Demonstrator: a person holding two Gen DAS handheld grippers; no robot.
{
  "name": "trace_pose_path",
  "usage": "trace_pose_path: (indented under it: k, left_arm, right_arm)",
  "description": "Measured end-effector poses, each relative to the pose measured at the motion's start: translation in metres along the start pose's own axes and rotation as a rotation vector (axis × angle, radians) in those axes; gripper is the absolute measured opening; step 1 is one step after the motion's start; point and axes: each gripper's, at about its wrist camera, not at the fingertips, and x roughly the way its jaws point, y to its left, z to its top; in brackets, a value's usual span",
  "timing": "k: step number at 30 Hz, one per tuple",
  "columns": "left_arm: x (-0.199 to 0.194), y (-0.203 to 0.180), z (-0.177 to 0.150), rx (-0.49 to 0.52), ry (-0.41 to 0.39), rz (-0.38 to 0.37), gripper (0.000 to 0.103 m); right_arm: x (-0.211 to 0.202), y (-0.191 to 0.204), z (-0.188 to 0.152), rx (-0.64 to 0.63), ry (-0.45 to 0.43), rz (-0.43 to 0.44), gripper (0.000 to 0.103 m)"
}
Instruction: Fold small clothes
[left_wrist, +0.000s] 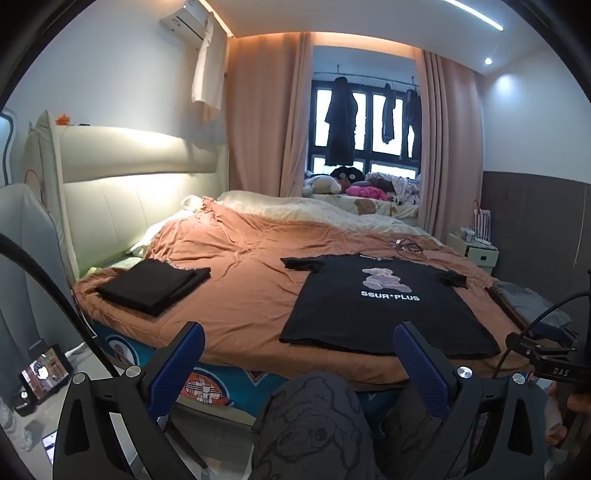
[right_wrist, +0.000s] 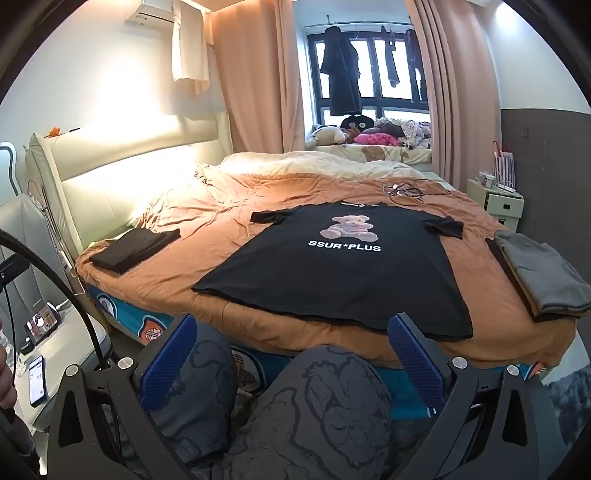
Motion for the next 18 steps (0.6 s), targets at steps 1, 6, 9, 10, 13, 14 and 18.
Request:
trace_pose_path:
  k: [1, 6, 9, 10, 13, 14, 18]
  left_arm:
    - [0.001, -0.001, 0.0, 0.004, 0.002, 0.0, 0.103]
    - [-0.014, -0.008, 0.0, 0.029, -0.03, 0.0, 0.103]
    - [-0.016, -0.006, 0.004, 0.023, -0.028, -0.005, 0.103]
    - [-0.018, -0.006, 0.003, 0.02, -0.032, -0.006, 0.103]
    - [-0.022, -0.009, 0.004, 0.019, -0.035, -0.007, 0.103]
    - [-0.023, -0.01, 0.004, 0.021, -0.037, -0.006, 0.103]
    - [-0.025, -0.014, 0.005, 0.025, -0.043, -0.003, 0.103]
  right_arm:
    - [0.0, 0.0, 0.0, 0.002, 0.001, 0.0, 0.103]
    - [-0.006, -0.001, 0.004, 0.003, 0.002, 0.005, 0.103]
    - [-0.004, 0.001, 0.002, 0.001, 0.003, 0.005, 0.103]
    - [-0.004, 0.002, 0.002, 0.001, 0.003, 0.002, 0.103]
    - [-0.007, 0.005, 0.001, 0.005, -0.005, 0.002, 0.103]
    - [-0.009, 0.004, 0.002, 0.005, -0.007, 0.002, 0.103]
    - [-0.011, 0.006, 0.003, 0.007, -0.012, 0.003, 0.103]
